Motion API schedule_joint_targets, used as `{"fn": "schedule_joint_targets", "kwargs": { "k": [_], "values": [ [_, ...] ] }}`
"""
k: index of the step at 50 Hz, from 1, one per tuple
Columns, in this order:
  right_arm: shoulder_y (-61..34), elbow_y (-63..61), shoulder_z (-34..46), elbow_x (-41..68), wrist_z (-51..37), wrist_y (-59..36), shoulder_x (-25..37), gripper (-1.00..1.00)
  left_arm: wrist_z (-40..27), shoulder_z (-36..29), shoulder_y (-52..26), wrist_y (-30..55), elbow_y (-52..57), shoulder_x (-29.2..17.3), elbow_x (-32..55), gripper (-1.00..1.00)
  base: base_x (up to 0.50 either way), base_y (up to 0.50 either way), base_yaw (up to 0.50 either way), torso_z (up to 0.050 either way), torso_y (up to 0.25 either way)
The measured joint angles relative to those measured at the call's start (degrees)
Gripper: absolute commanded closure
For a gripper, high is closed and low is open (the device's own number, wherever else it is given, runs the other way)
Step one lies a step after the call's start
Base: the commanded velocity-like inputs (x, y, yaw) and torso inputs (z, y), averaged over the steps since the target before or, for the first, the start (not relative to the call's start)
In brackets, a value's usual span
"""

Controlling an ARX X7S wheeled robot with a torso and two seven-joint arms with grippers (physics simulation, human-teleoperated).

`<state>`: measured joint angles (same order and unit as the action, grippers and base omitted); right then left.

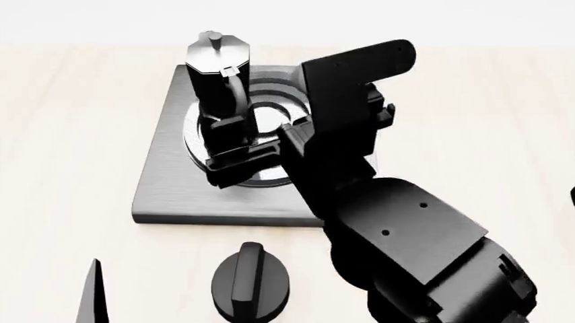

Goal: Put both moka pots on the stove.

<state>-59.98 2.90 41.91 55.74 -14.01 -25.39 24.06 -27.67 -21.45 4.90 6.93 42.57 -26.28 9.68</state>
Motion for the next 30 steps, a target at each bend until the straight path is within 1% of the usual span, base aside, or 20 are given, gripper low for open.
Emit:
{"fn": "schedule_joint_targets", "kwargs": {
  "k": [7, 14, 21, 30],
  "values": [
    [4.32, -13.65, -3.97, 3.78, -3.45, 0.7, 7.68, -1.0, -0.11, -0.12, -0.12, 0.25, 0.18, -0.05, -0.01, -1.0, 0.0, 0.0, 0.0, 0.0, 0.0],
    [8.2, -23.41, -6.89, 0.94, -6.27, 3.29, 14.69, -1.0, -0.19, -0.26, -0.19, 0.38, 0.32, -0.12, -0.05, -1.0, 0.0, 0.0, 0.0, 0.0, 0.0],
    [12.4, -27.93, -9.92, -1.14, -8.19, 6.16, 20.93, -1.0, -0.35, -0.21, -0.15, 0.4, 0.47, -0.25, -0.06, -1.0, 0.0, 0.0, 0.0, 0.0, 0.0],
    [19.67, -29.98, -14.64, -1.41, -10.49, 10.29, 29.43, -1.0, -0.55, -0.27, -0.04, 0.22, 0.49, -0.33, -0.18, -1.0, 0.0, 0.0, 0.0, 0.0, 0.0]
  ]
}}
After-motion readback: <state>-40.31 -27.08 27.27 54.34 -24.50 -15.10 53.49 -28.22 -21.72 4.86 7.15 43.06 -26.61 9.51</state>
